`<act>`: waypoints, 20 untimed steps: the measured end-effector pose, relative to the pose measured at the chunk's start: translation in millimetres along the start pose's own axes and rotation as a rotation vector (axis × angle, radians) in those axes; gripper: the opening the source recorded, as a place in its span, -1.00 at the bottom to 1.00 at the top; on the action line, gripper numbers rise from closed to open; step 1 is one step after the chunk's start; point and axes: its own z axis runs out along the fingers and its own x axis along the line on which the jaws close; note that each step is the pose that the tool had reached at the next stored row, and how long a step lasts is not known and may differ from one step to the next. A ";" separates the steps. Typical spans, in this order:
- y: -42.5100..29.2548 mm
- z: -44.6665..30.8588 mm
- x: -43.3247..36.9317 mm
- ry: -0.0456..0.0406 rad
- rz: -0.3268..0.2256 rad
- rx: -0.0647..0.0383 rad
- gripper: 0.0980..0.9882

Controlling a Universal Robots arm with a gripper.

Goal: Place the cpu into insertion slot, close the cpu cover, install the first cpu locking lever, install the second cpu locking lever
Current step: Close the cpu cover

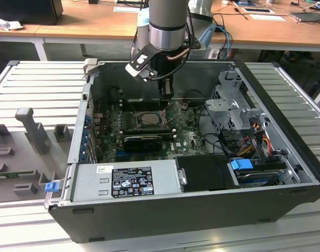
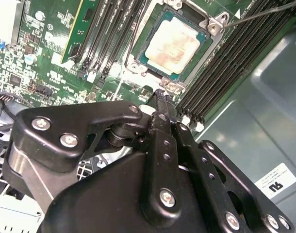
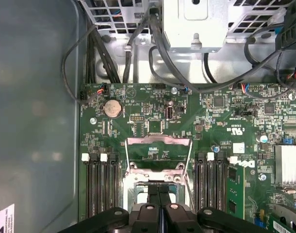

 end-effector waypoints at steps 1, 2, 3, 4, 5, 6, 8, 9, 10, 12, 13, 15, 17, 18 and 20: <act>0.2 -1.5 0.0 0.0000 0.000 0.000 -0.98; 1.1 -2.3 0.1 0.0001 0.000 0.000 -0.98; 2.1 -2.3 0.1 0.0003 0.000 0.000 -0.98; 3.9 -2.3 0.1 0.0004 0.000 0.001 -0.98; 6.2 -2.3 0.1 0.0001 0.000 0.002 -0.98; 7.5 -2.4 0.1 0.0000 0.000 0.003 -0.98; 8.9 -5.7 0.2 -0.0001 0.000 0.003 -0.98; 10.4 -7.2 0.3 0.0000 0.000 0.004 -0.98; 14.1 -7.4 0.3 0.0004 0.000 0.005 -0.98; 18.8 -7.4 0.3 0.0000 0.000 0.006 -0.98; 20.3 -7.4 0.3 -0.0001 0.000 0.007 -0.98; 23.1 -7.2 0.3 0.0000 0.000 0.007 -0.98; 26.4 -7.0 0.3 -0.0001 0.000 0.008 -0.98; 31.5 -6.7 0.3 0.0001 0.000 0.009 -0.98; 37.4 -6.4 0.3 0.0000 0.000 0.010 -0.98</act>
